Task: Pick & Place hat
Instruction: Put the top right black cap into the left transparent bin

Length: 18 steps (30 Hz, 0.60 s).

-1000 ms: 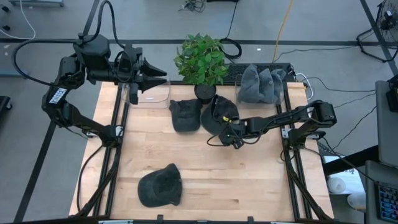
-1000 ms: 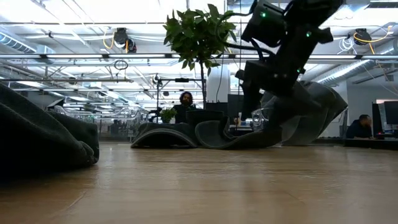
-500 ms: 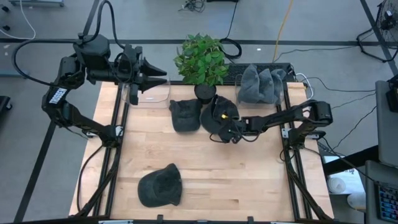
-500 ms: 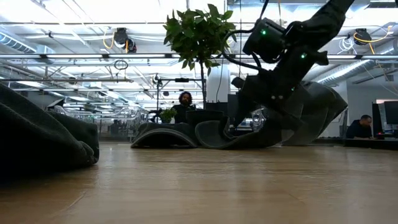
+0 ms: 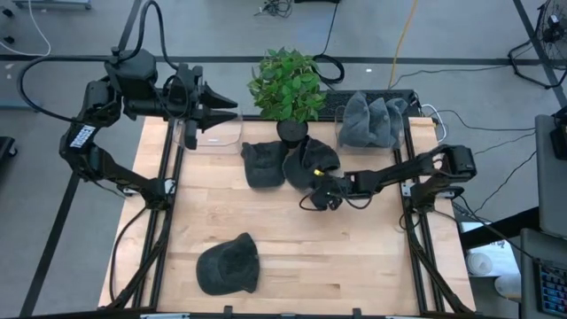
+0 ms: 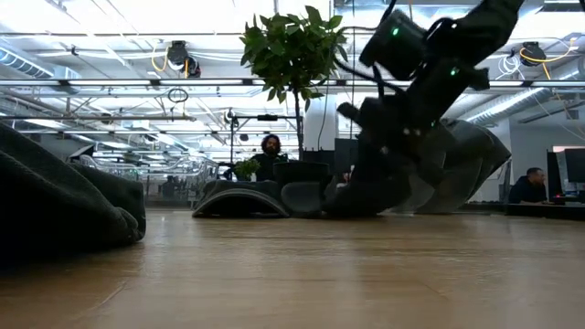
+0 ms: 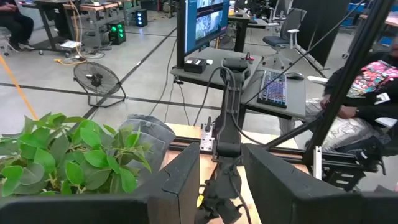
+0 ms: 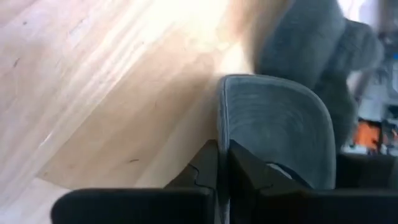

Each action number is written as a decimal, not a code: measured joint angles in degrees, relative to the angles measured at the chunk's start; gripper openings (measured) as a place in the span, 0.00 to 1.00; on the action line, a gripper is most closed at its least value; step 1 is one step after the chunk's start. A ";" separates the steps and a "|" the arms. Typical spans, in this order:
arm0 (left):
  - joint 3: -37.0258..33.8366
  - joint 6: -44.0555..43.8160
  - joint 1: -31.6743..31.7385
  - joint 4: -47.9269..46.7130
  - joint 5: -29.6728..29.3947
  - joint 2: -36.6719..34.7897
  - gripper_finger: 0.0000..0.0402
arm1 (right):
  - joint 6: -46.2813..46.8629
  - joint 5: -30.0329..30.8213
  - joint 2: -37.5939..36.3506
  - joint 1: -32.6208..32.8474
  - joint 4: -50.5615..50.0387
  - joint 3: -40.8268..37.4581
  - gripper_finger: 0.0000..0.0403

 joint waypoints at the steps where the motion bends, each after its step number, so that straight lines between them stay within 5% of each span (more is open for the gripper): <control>1: 0.00 -0.12 0.00 0.00 0.60 -0.02 0.33 | 1.15 1.39 -0.83 0.55 -0.54 0.00 0.03; 18: 0.00 -1.65 0.00 1.28 0.98 0.00 0.33 | 12.79 13.34 -24.33 11.69 -5.60 0.25 0.00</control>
